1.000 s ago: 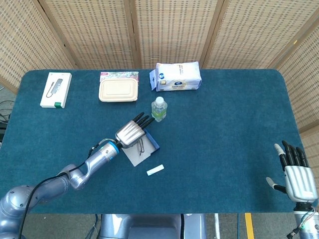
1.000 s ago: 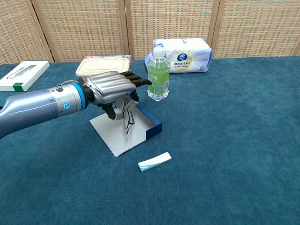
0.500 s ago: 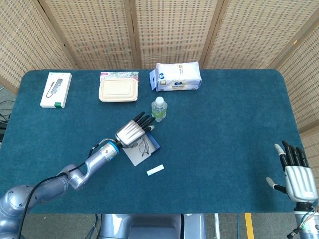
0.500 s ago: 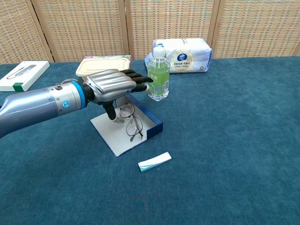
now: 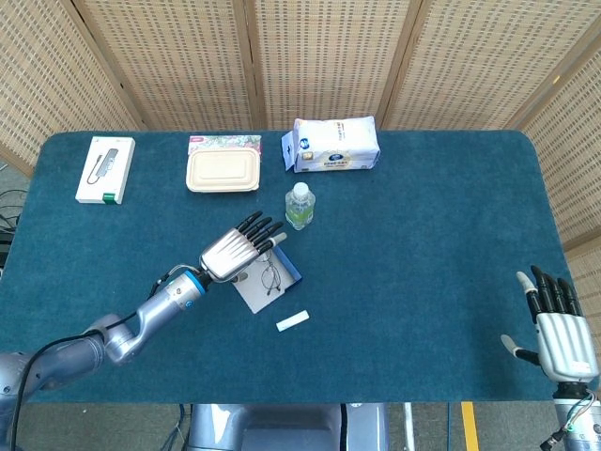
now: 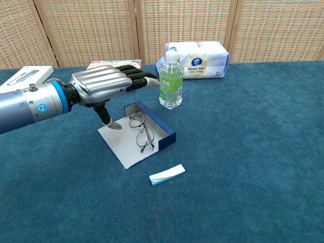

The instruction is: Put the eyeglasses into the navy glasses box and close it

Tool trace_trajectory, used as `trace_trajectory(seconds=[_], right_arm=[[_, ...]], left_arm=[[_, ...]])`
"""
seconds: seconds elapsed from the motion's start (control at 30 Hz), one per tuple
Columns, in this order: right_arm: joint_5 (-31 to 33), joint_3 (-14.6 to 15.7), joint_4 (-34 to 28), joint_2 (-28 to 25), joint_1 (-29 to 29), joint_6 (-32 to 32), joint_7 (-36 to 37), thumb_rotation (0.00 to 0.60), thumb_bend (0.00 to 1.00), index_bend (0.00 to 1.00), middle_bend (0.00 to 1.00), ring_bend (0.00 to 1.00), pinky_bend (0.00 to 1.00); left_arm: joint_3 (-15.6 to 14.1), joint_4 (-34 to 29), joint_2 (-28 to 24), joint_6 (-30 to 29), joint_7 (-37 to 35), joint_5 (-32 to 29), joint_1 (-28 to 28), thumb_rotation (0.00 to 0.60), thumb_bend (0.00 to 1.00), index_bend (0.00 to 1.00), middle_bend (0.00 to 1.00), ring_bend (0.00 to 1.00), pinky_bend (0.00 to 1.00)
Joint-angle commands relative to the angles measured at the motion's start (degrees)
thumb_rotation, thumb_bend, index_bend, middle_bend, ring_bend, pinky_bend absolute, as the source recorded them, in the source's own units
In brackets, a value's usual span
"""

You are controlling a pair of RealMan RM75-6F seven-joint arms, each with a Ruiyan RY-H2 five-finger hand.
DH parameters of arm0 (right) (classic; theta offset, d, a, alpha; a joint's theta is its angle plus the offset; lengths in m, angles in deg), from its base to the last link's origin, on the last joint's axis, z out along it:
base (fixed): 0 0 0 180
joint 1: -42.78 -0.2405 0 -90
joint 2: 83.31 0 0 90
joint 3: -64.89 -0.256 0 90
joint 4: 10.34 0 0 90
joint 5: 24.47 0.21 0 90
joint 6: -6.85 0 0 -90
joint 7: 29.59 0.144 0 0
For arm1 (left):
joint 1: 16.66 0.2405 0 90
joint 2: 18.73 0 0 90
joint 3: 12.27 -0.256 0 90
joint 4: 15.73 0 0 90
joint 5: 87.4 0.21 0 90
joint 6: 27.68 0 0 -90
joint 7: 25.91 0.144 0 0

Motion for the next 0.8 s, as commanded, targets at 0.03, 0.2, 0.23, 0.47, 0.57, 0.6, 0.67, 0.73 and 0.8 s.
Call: trace_trajectory(seconds=[0.03,0.2,0.23,0.47,0.57,0.6,0.67,0.73,0.8], right_arm=[[0.00,0.00,-0.09,-0.01,-0.03,0.03,-0.09,0.600,0.21,0.01,0.00,0.00,0.00],[0.07,0.00,-0.06,-0.04,0.00,0.05,0.02,0.600,0.21,0.01,0.00,0.00,0.00],[0.08,-0.01,-0.04,-0.05,0.00,0.06,0.07,0.600,0.21,0.01,0.00,0.00,0.00],[0.25,-0.02,0.04,-0.19,0.06,0.16,0.73,0.600,0.21,0.01,0.00,0.00,0.00],[0.21,-0.01,0.04,-0.21,0.05,0.18,0.83,0.600,0.21,0.01,0.00,0.00,0.00],[0.21,-0.02,0.04,-0.22,0.05,0.18,0.86,0.600,0.21,0.01,0.00,0.00,0.00],[0.20,-0.01,0.05,-0.23,0.04,0.21,0.88,0.600,0.21,0.01,0.00,0.00,0.00],[0.19,0.00,0.09,-0.24,0.04,0.22,0.96,0.600,0.21,0.01,0.00,0.00,0.00],[0.16,0.01,0.09,-0.25,0.05,0.22,1.00,0.600,0.21,0.01,0.00,0.00,0.00]], left_arm=[[-0.27,-0.30,0.47,-0.40,0.60,0.36,0.27,0.600,0.13,0.00,0.00,0.00,0.00],[-0.12,-0.44,2.21,-0.31,1.52,0.47,0.24,0.600,0.12,0.00,0.00,0.00,0.00],[-0.10,-0.32,2.48,-0.24,1.70,0.51,0.18,0.600,0.12,0.00,0.00,0.00,0.00],[-0.66,2.38,5.87,0.79,3.82,0.87,0.13,0.600,0.12,0.00,0.00,0.00,0.00],[-0.58,3.40,6.73,0.81,3.78,0.98,0.04,0.600,0.12,0.00,0.00,0.00,0.00],[-0.57,3.68,6.93,0.81,3.76,1.01,0.02,0.600,0.12,0.00,0.00,0.00,0.00],[-0.62,4.31,7.35,0.88,3.80,1.03,0.07,0.600,0.12,0.00,0.00,0.00,0.00],[-0.60,5.12,7.75,0.79,4.09,1.06,0.13,0.600,0.13,0.00,0.00,0.00,0.00],[-0.47,5.69,8.07,0.75,4.12,0.98,0.15,0.600,0.13,0.00,0.00,0.00,0.00]])
